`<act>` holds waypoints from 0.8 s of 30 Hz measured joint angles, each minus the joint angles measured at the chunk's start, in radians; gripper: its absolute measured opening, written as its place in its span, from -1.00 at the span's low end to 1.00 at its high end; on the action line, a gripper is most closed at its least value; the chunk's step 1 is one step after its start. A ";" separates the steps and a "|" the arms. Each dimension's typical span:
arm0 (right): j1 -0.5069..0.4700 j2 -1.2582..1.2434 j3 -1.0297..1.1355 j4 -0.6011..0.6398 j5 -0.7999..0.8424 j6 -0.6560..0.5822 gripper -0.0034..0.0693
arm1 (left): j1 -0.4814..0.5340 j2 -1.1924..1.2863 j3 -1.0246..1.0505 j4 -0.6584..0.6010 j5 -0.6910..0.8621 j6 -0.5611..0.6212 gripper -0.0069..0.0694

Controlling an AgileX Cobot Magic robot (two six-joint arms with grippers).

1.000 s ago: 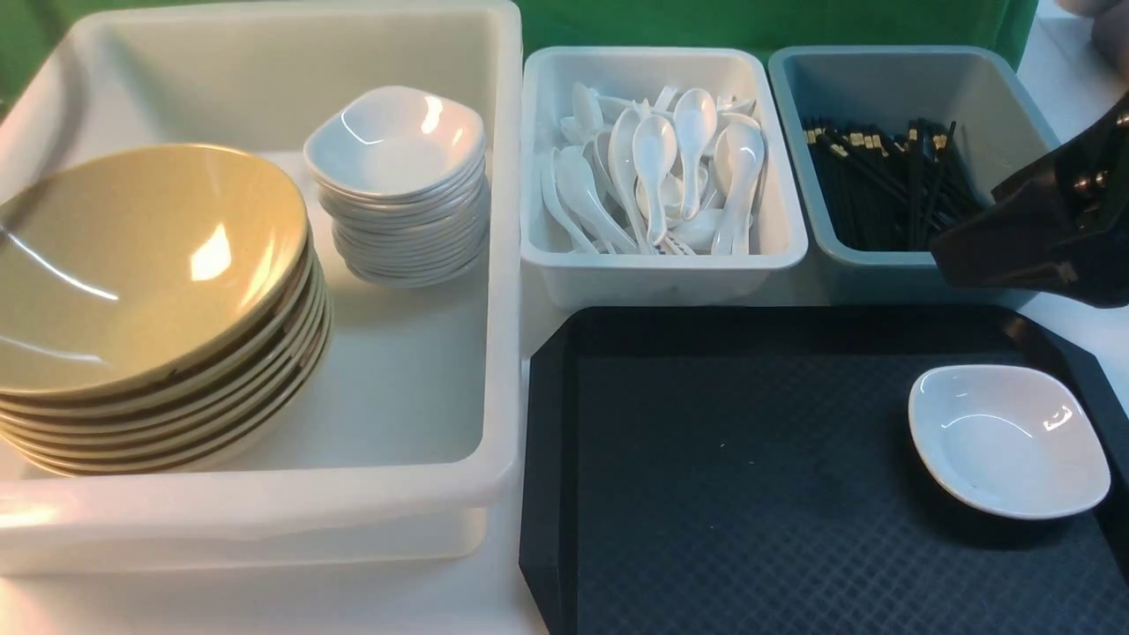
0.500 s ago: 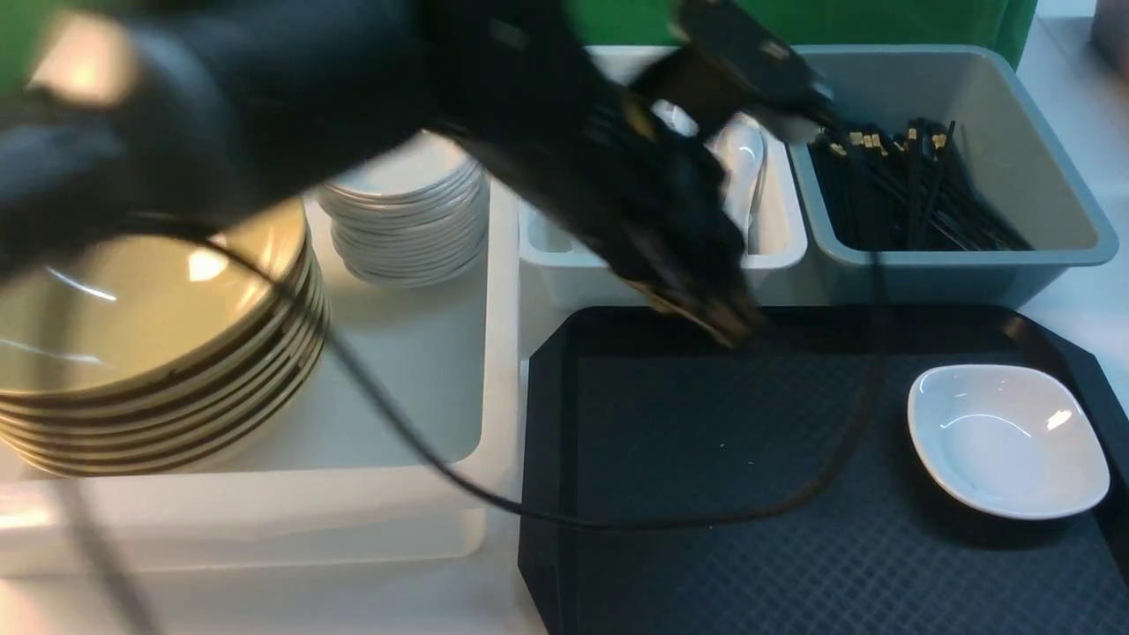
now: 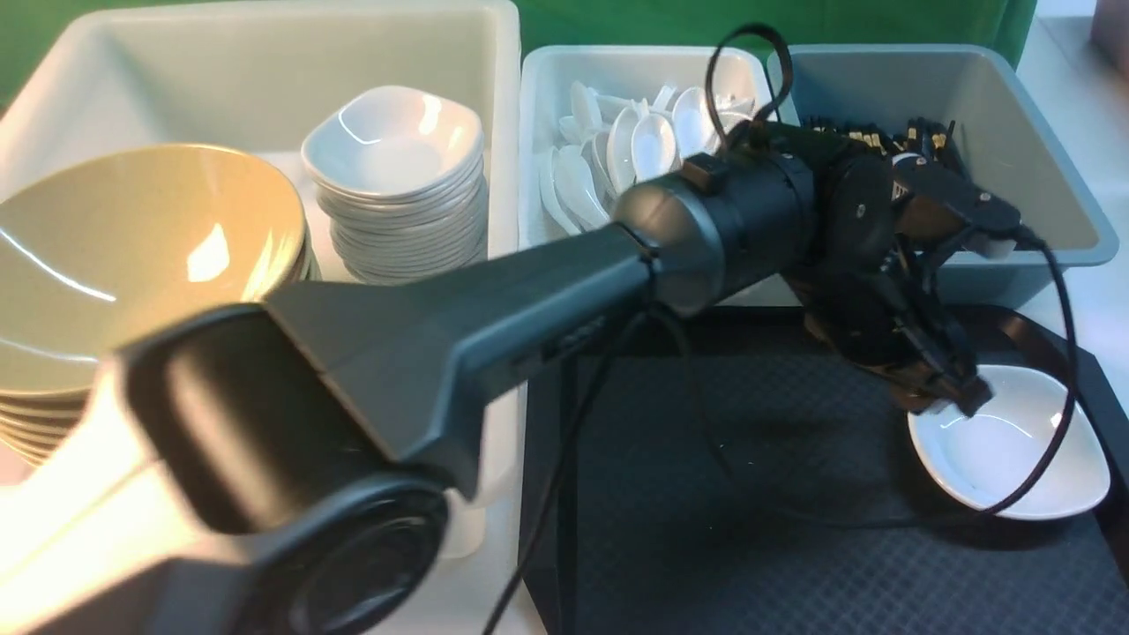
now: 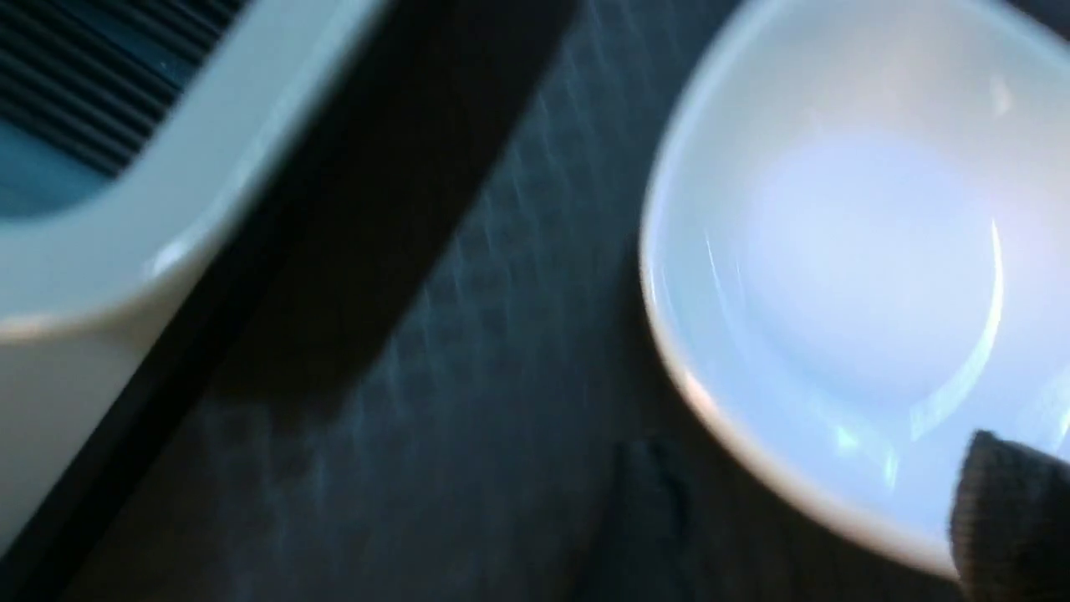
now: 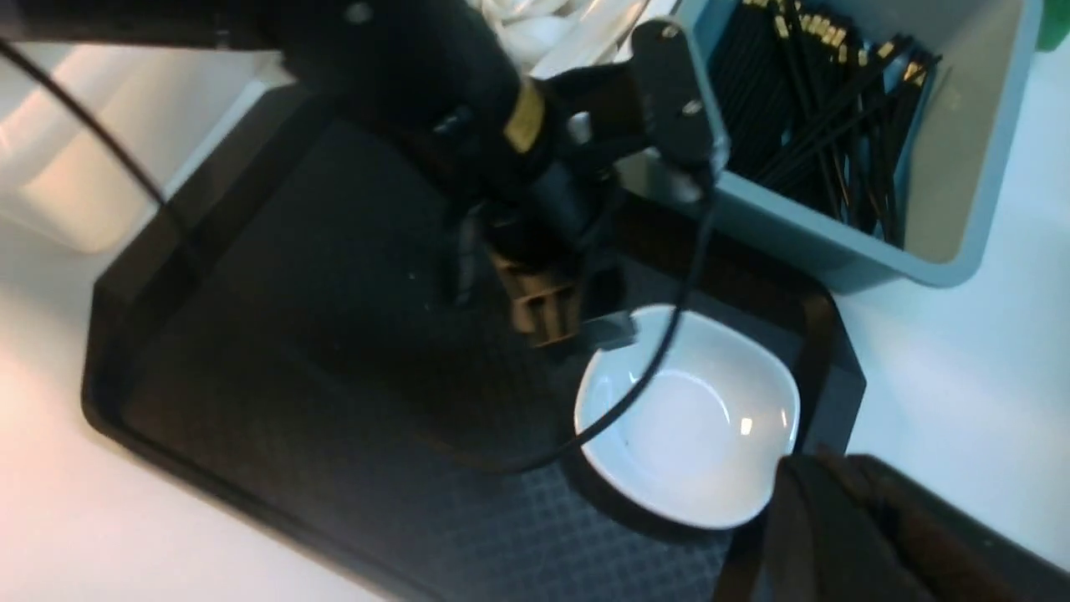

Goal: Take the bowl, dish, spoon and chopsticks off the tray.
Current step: Use the left arm to grab the plate

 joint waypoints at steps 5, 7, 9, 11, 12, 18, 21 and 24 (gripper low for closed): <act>0.000 0.001 0.040 -0.029 0.000 0.000 -0.81 | 0.000 0.106 -0.080 -0.061 -0.014 -0.005 0.46; 0.000 0.001 0.057 -0.042 0.000 0.000 -0.81 | 0.000 0.145 -0.101 -0.084 -0.026 0.002 0.45; 0.000 0.002 0.071 -0.046 0.000 0.000 -0.81 | 0.000 0.167 -0.109 -0.097 -0.049 0.008 0.36; 0.000 0.003 0.076 -0.047 -0.001 0.000 -0.81 | 0.000 0.170 -0.116 -0.107 -0.052 0.008 0.09; 0.000 0.003 0.076 -0.047 -0.001 0.000 -0.81 | 0.000 0.170 -0.116 -0.107 -0.053 0.008 0.02; 0.000 0.003 0.076 -0.047 -0.001 0.000 -0.81 | 0.000 0.148 -0.143 -0.136 -0.026 0.011 -0.73; 0.000 0.003 0.077 -0.047 -0.017 0.000 -0.81 | 0.011 0.112 -0.186 -0.110 0.070 0.030 -0.80; 0.000 0.006 0.080 -0.023 -0.078 0.003 -0.81 | 0.045 0.027 -0.244 -0.045 0.204 0.045 -0.81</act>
